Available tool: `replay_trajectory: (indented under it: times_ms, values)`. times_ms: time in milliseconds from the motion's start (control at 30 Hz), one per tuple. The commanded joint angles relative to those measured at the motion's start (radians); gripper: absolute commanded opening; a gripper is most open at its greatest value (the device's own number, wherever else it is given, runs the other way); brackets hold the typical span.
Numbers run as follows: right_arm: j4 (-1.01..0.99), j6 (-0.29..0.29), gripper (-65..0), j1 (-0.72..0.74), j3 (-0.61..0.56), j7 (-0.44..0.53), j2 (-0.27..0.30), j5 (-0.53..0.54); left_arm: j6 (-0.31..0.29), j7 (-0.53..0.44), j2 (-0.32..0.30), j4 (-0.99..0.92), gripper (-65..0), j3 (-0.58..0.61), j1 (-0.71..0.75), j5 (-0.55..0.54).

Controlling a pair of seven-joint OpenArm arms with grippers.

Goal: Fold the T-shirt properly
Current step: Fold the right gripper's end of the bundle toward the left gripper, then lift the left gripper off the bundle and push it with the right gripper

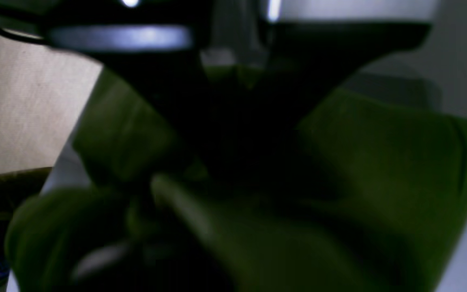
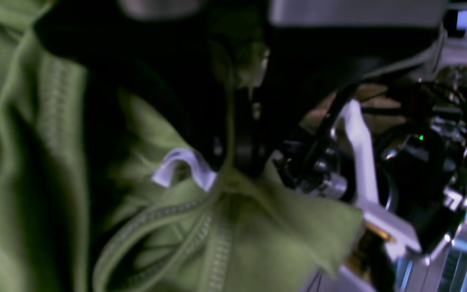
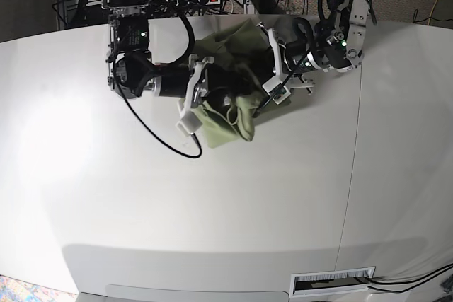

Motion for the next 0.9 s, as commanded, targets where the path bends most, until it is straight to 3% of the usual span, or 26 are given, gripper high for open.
replay_trajectory:
  times_ms: [0,33,133,200,467,667,867]
  values:
    - [0.018,0.002,-65.0,0.021,-0.009,0.017,0.000,0.013,0.008,0.006,-0.005,0.010,-65.0,-0.003,-0.004,0.019]
    - [0.018,0.002,-65.0,0.023,-0.017,0.017,0.000,-0.007,0.009,0.005,-0.005,0.010,-65.0,-0.003,-0.004,0.019]
    - [0.018,0.002,-48.4,0.030,-0.021,0.017,0.000,-0.006,0.008,0.006,-0.005,0.010,-65.0,-0.003,-0.004,0.019]
    - [0.019,0.002,-42.7,0.032,-0.019,0.017,0.000,0.033,0.008,0.005,-0.005,0.010,-65.0,-0.003,-0.004,0.017]
    - [0.019,0.002,-42.7,0.053,-0.019,0.017,-0.020,0.275,0.008,0.033,-0.021,0.029,-65.0,-0.003,-0.004,0.038]
    - [0.019,0.002,-42.7,0.077,0.010,0.017,-0.020,0.281,0.025,0.122,-0.027,0.172,-65.0,-0.004,-0.001,0.097]
    - [0.019,0.002,-42.7,0.092,0.121,0.017,-0.019,0.281,0.035,0.122,-0.027,0.270,-65.0,-0.003,0.016,0.181]
